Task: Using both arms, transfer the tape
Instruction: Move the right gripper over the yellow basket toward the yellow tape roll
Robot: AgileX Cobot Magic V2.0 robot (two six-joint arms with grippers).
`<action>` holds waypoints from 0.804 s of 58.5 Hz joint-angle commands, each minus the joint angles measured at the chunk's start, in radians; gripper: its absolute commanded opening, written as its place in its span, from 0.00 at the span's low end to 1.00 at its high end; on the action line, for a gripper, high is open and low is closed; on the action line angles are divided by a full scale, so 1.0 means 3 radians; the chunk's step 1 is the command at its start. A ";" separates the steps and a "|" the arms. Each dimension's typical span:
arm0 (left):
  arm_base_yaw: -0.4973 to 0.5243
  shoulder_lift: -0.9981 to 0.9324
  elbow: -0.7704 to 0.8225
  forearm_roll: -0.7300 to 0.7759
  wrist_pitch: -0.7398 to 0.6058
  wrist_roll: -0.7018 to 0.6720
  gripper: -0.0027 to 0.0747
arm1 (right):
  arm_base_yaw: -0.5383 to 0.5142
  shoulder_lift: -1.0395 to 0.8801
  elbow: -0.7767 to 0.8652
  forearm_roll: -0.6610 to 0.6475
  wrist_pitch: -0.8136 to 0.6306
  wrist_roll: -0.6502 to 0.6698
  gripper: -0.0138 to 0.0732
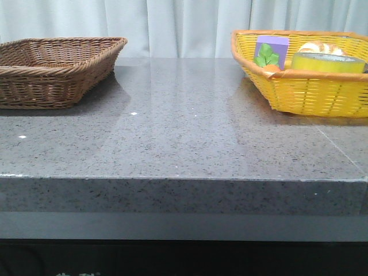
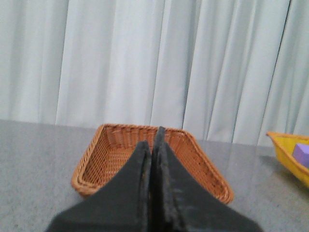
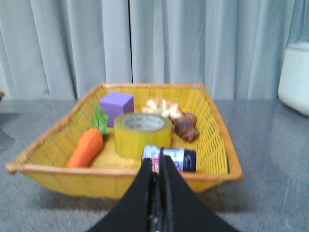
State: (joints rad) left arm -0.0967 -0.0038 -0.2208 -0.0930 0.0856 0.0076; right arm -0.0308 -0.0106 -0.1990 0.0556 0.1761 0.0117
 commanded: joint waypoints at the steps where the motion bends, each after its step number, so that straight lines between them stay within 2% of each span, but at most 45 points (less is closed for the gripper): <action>1: 0.0000 0.0050 -0.0410 0.0005 -0.0045 -0.0025 0.01 | -0.0016 -0.0025 -0.0420 0.0008 0.0027 -0.0003 0.03; 18: 0.0000 0.0834 -0.1653 0.0005 0.1074 -0.0025 0.01 | -0.0016 0.0557 -0.1449 0.0008 0.0763 -0.0003 0.03; 28: 0.0000 0.1346 -0.2119 0.0005 0.1600 -0.0008 0.01 | -0.0016 0.1031 -0.1870 0.0008 0.1207 -0.0003 0.03; 34: 0.0000 0.1587 -0.2219 0.0005 0.1727 -0.0008 0.01 | -0.0016 0.1336 -0.1988 0.0008 0.1402 -0.0003 0.03; 47: 0.0000 0.1902 -0.2219 0.0005 0.1728 -0.0025 0.01 | -0.0016 0.1850 -0.1985 0.0008 0.1520 -0.0003 0.03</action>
State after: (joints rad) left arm -0.0967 0.5326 -0.8527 -0.0885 0.6740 0.0076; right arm -0.0308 0.4903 -0.7640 0.0556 0.6925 0.0117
